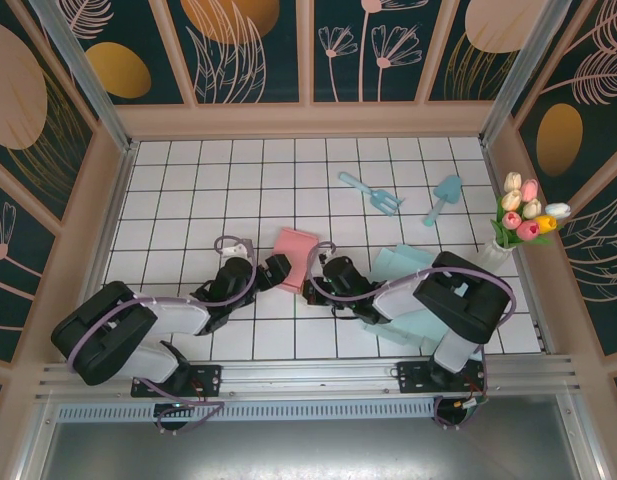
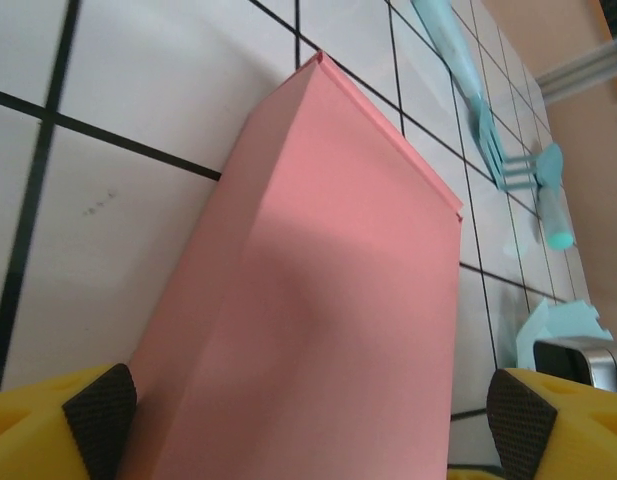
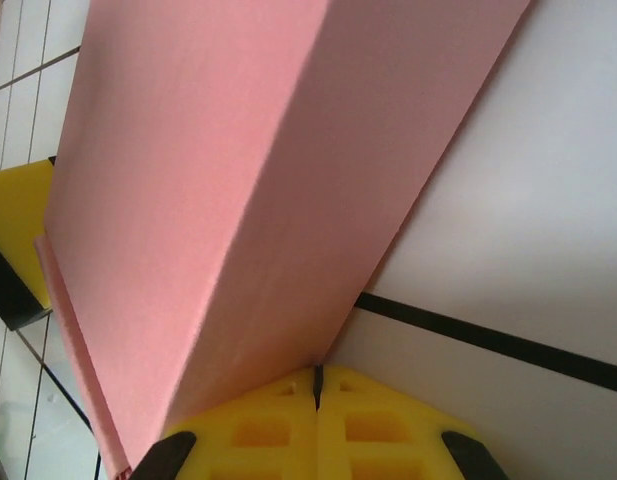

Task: Fold the paper box

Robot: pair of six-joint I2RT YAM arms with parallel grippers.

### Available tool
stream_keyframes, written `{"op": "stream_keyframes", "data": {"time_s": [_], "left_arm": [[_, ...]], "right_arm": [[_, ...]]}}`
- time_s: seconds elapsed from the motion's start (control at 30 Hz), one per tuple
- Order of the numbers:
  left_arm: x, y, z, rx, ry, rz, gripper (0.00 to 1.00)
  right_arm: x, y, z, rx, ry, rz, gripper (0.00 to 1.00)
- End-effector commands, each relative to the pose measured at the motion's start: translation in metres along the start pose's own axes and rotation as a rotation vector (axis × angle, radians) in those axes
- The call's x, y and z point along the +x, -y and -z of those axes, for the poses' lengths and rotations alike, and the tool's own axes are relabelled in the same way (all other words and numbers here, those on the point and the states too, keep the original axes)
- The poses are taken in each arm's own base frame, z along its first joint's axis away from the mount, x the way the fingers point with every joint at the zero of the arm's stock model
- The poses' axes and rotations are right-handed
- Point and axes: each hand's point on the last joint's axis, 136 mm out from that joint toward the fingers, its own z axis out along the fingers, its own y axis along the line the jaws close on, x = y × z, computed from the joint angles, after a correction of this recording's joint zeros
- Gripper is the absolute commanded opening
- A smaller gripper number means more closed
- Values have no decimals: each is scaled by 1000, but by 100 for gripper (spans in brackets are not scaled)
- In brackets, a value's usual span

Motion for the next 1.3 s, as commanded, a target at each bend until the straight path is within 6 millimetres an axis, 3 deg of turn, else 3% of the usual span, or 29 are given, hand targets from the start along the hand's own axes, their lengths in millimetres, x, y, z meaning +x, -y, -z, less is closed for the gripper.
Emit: {"op": "stream_keyframes", "data": {"time_s": [0.0, 0.37, 0.6, 0.67, 0.77, 0.9, 0.93, 1.1, 1.27], "left_arm": [[31, 56, 5, 217, -139, 79, 92], [-20, 43, -1, 12, 44, -15, 95], [-73, 1, 7, -170, 180, -37, 96], [-79, -10, 18, -232, 218, -54, 97], [-70, -17, 33, -202, 212, -18, 97], [-47, -15, 51, -97, 189, 38, 93], [-39, -13, 54, -84, 184, 38, 92], [-16, 1, 61, 28, 139, 92, 91], [-14, 4, 54, 52, 135, 123, 90]], "right_arm": [[11, -42, -15, -103, -45, 35, 0], [6, -32, -8, -59, 20, 5, 0], [-8, -8, 21, 52, 129, 71, 0], [-16, -3, 33, 103, 163, 145, 9], [-37, 3, 56, 207, 247, 266, 27], [-75, -3, 83, 333, 369, 465, 72], [-85, -6, 88, 358, 393, 500, 96], [-113, -29, 85, 218, 403, 540, 97], [-142, -12, 63, 174, 355, 485, 94]]}}
